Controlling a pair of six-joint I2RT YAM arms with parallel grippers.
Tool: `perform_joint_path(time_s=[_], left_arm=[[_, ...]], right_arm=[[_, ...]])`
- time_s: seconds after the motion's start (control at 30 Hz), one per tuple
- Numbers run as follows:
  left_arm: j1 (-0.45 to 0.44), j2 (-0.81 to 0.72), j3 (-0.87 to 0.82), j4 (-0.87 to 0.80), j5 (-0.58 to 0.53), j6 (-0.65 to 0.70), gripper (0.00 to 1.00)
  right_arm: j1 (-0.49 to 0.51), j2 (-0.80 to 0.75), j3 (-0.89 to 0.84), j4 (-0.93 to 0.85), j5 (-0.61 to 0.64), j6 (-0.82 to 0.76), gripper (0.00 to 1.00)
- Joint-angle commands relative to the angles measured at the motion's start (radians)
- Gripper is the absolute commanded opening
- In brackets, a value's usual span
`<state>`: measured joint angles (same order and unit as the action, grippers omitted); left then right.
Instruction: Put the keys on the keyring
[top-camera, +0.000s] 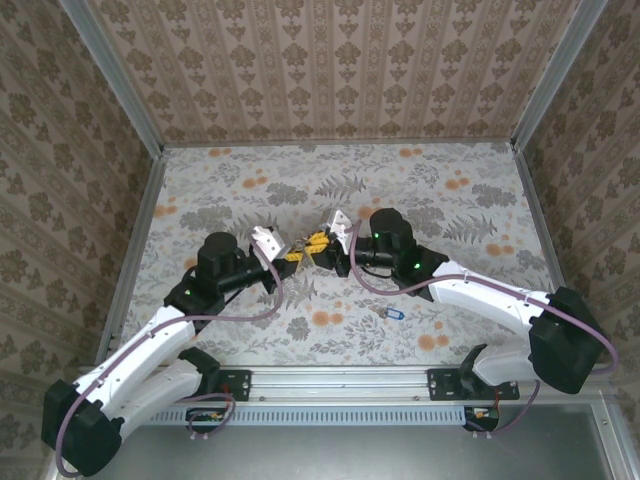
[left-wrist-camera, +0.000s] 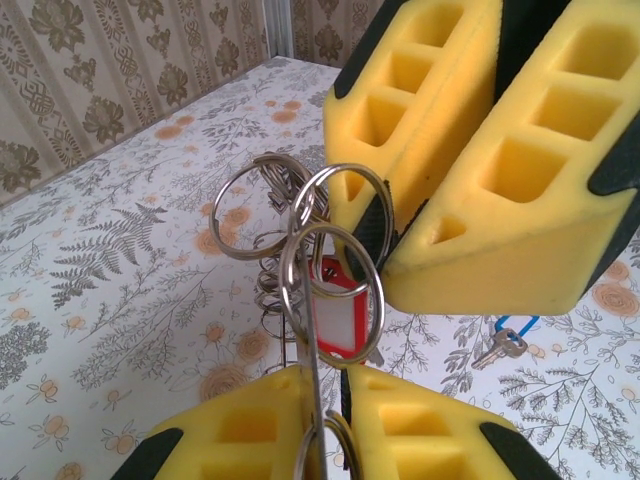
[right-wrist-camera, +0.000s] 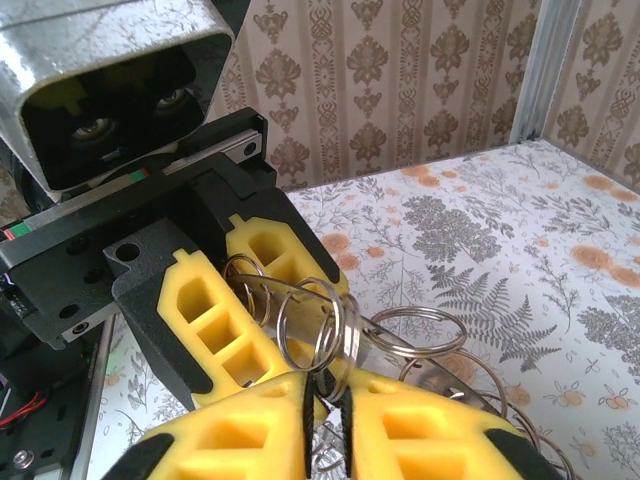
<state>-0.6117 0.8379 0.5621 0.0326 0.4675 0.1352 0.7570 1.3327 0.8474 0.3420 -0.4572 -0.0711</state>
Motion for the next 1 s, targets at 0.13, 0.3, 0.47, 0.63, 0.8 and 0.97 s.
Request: perform_joint_path(time_s=[0.13, 0.3, 0.47, 0.63, 0.8, 0.97], left_arm=[[-0.013, -0.017, -0.007, 0.054, 0.030, 0.033, 0.00], [-0.014, -0.018, -0.011, 0.053, 0.030, 0.042, 0.00], [-0.016, -0.019, -0.016, 0.044, 0.031, 0.051, 0.00], [-0.016, -0.024, -0.017, 0.029, 0.018, 0.056, 0.00], [-0.016, -0.020, -0.014, 0.011, -0.006, 0.059, 0.00], [-0.017, -0.022, -0.015, 0.010, -0.007, 0.063, 0.00]], right_arm=[[-0.005, 0.006, -0.004, 0.042, -0.016, 0.013, 0.23], [-0.009, 0.006, -0.002, 0.040, -0.016, 0.014, 0.14], [-0.013, 0.005, 0.001, 0.033, -0.023, 0.009, 0.05], [-0.011, 0.002, 0.005, -0.001, -0.031, -0.013, 0.02], [-0.004, 0.000, 0.028, -0.078, 0.010, -0.073, 0.13], [-0.003, -0.008, 0.039, -0.121, 0.043, -0.123, 0.17]])
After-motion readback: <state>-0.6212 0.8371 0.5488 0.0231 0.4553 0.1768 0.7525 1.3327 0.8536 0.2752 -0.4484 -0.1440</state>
